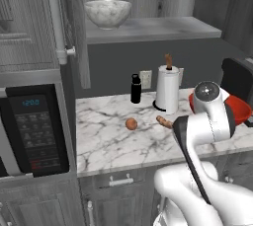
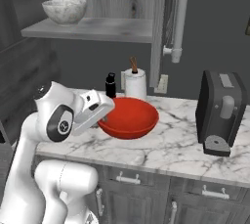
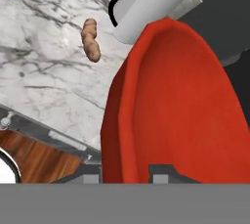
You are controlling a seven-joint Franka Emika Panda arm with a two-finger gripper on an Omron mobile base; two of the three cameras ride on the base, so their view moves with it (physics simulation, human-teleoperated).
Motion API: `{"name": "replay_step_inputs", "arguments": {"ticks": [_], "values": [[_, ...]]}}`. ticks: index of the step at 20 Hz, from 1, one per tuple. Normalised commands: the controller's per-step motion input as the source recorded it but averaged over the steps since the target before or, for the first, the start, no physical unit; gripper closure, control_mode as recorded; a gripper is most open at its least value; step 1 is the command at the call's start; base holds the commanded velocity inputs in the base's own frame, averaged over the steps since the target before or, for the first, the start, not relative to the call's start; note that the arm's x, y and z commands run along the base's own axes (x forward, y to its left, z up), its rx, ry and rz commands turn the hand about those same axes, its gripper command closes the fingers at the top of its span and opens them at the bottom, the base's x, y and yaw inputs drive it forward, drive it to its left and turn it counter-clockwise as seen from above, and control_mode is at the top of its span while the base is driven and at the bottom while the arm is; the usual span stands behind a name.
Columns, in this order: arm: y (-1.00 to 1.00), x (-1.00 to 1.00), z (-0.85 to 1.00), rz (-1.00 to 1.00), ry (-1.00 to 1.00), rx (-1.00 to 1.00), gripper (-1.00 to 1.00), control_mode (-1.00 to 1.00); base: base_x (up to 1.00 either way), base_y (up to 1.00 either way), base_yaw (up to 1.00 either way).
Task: Pick both bowls and place them on the counter. Then place the onion in one bowl and place the potato in the other bowl.
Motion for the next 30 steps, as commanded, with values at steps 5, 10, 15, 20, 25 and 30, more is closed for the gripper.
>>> {"name": "replay_step_inputs", "arguments": {"ticks": [5, 10, 15, 20, 25, 30], "values": [[-0.28, 0.42, -0.43, 0.0, 0.0, 0.0, 1.0, -1.0, 0.0, 0.0, 0.0], [-0.24, 0.47, -0.41, 0.0, 0.0, 0.01, 1.0, -1.0, 0.0, 0.0, 0.0], [-0.22, 0.41, -0.4, 0.0, 0.0, 0.0, 1.0, -1.0, 0.0, 0.0, 0.0], [-0.26, 0.27, -0.36, 0.0, 0.0, 0.0, 1.0, -1.0, 0.0, 0.0, 0.0], [-0.26, 0.26, -0.4, 0.0, 0.0, 0.0, 1.0, -1.0, 0.0, 0.0, 0.0], [-0.17, 0.31, -0.4, 0.0, 0.01, 0.0, 1.0, -1.0, 0.0, 0.0, 0.0]]}}
